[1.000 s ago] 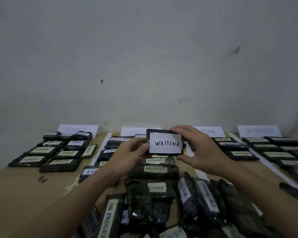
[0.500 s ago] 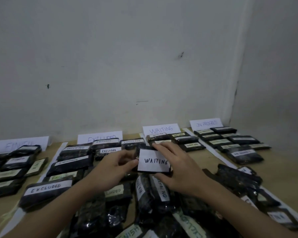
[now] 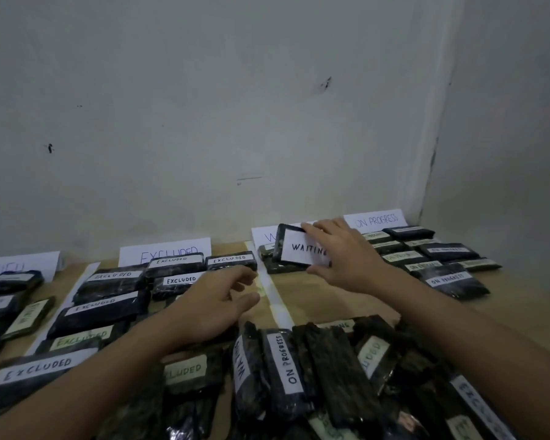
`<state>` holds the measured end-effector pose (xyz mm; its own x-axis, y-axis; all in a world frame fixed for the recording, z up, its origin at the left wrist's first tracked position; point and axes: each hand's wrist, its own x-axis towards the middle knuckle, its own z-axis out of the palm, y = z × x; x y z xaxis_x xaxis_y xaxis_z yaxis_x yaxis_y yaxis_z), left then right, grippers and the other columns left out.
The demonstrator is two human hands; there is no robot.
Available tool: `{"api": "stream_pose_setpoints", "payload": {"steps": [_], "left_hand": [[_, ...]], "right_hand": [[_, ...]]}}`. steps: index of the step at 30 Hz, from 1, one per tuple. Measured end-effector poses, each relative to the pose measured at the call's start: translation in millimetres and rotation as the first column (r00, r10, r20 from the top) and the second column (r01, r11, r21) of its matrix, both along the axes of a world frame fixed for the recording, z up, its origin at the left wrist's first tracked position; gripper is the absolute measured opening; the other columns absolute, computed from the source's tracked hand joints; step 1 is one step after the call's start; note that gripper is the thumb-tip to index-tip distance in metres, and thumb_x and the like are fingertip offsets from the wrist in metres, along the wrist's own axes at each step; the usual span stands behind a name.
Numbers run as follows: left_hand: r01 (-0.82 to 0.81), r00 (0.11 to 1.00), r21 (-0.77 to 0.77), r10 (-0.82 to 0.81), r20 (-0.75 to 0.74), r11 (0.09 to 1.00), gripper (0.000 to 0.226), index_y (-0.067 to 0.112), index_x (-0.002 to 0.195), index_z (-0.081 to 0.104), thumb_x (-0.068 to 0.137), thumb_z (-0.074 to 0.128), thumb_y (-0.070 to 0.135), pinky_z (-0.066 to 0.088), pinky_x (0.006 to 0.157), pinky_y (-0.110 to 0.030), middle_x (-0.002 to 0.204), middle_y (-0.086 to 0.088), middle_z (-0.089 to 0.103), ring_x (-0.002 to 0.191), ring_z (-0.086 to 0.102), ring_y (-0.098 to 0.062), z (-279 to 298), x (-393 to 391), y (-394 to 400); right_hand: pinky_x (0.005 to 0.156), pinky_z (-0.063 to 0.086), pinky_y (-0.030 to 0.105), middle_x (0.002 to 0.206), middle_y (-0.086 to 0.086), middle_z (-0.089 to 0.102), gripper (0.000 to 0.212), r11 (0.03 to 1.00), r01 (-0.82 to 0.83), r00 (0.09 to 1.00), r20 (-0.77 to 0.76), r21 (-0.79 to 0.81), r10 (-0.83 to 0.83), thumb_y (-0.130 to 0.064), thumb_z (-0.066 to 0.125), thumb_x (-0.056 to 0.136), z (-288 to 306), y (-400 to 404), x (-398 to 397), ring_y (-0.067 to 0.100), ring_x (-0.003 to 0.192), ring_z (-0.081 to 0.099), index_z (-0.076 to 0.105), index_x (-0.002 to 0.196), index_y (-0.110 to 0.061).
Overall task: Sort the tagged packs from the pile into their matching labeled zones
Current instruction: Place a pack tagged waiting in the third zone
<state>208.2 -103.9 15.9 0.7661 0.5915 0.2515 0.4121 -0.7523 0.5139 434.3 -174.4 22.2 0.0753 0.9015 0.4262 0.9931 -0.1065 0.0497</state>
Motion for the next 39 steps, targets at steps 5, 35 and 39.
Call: {"api": "stream_pose_setpoints", "payload": {"steps": [5, 35, 39], "left_hand": [[0.042, 0.993, 0.11, -0.029, -0.116, 0.993, 0.041, 0.022, 0.132, 0.045, 0.093, 0.049, 0.033, 0.036, 0.098, -0.02, 0.132, 0.006, 0.05, 0.119, 0.045, -0.006, -15, 19, 23], [-0.048, 0.998, -0.005, 0.048, -0.036, 0.999, 0.026, 0.014, 0.116, 0.058, 0.092, 0.053, 0.02, 0.043, 0.092, -0.025, 0.115, 0.001, 0.062, 0.108, 0.056, -0.011, -28, -38, 18], [-0.035, 0.976, -0.403, 0.117, 0.181, 0.914, 0.027, 0.026, 0.115, 0.055, 0.089, 0.057, 0.03, 0.05, 0.072, -0.017, 0.109, 0.008, 0.063, 0.097, 0.062, -0.005, -20, -41, 3]], "right_hand": [[0.104, 0.035, 0.039, 0.143, 0.004, 0.037, 0.069, 0.95, -0.016, 0.999, -0.041, -0.313, 0.004, -0.03, 0.064, 0.085, -23, 54, 24, 0.022, 0.129, 0.03, 0.029, 0.144, -0.02], [0.063, 0.049, 0.021, 0.087, -0.003, 0.063, 0.024, 0.9, -0.325, 0.812, -0.574, -0.29, 0.108, -0.031, 0.072, 0.076, -10, 18, -105, 0.011, 0.077, 0.06, 0.065, 0.097, -0.02], [0.055, 0.054, 0.024, 0.091, 0.005, 0.064, 0.027, 0.979, -0.191, 0.423, -0.894, 0.072, 0.148, -0.005, 0.075, 0.073, 7, 4, -99, 0.016, 0.073, 0.064, 0.058, 0.092, -0.014]]}}
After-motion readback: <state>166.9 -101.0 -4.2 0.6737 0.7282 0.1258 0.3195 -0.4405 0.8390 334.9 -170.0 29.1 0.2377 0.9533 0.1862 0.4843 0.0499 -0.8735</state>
